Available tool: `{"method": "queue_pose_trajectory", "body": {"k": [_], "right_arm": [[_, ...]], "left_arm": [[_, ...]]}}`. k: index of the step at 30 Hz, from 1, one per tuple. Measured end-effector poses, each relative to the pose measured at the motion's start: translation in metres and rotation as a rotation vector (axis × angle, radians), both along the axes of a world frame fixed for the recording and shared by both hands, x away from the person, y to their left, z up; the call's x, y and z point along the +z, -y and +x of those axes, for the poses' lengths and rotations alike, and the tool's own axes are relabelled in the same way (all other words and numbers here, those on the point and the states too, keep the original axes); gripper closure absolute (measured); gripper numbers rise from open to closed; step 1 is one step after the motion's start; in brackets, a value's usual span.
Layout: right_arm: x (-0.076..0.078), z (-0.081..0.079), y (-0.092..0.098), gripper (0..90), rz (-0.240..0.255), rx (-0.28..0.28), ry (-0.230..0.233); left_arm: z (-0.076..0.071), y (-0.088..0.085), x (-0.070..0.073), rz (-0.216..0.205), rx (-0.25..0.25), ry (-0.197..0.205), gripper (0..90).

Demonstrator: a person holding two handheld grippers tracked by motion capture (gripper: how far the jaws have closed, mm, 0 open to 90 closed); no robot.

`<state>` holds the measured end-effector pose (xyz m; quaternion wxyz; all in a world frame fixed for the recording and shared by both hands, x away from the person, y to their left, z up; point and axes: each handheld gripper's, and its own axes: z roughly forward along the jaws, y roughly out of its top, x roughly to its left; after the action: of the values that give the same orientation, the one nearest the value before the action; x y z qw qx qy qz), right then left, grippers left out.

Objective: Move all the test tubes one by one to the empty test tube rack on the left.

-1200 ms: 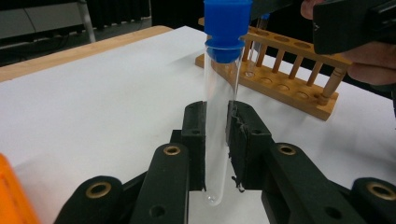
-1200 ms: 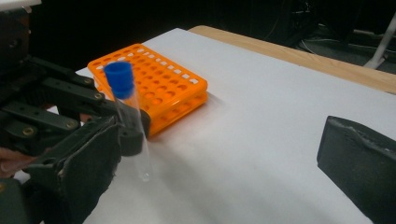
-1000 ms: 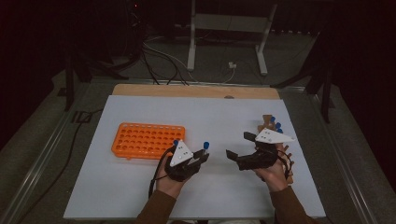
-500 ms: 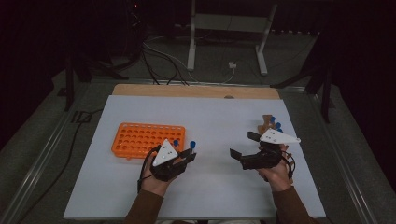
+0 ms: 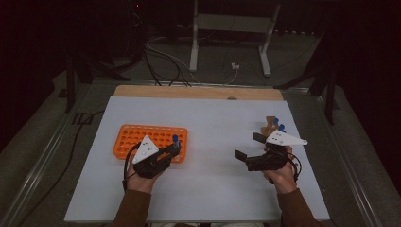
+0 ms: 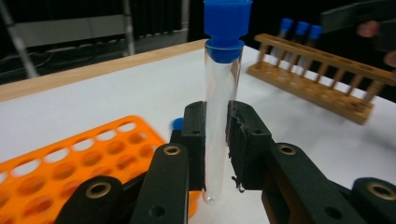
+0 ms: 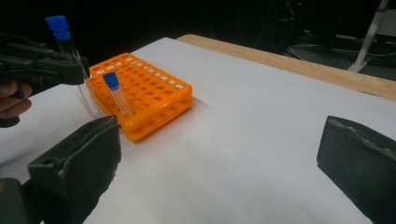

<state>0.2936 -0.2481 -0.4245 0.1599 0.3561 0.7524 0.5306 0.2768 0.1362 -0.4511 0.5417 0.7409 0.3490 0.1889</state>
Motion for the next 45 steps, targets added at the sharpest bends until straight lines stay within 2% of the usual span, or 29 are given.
{"method": "queue_pose_trajectory", "body": {"k": [8, 14, 20, 28, 34, 45], "right_arm": [[0.000, 0.000, 0.000, 0.0, 0.005, 0.003, 0.002], [0.000, 0.000, 0.000, 0.0, 0.006, 0.008, 0.003], [0.000, 0.000, -0.002, 0.0, 0.002, 0.017, 0.002], [0.000, -0.001, -0.001, 0.0, 0.002, 0.022, 0.004], [0.000, -0.001, -0.001, 0.0, 0.002, 0.024, 0.003], [-0.001, -0.001, -0.002, 0.0, -0.002, 0.031, -0.001]], "left_arm": [[0.011, -0.006, -0.007, 0.019, 0.097, -0.004, 77.8], [0.019, -0.004, -0.017, 0.030, 0.119, -0.021, 77.8], [0.023, -0.002, -0.024, 0.045, 0.118, -0.034, 77.8], [0.027, 0.003, -0.035, 0.122, 0.107, -0.084, 77.8], [0.027, 0.007, -0.038, 0.171, 0.098, -0.097, 77.9], [0.028, 0.008, -0.041, 0.203, 0.089, -0.110, 78.1]]}}
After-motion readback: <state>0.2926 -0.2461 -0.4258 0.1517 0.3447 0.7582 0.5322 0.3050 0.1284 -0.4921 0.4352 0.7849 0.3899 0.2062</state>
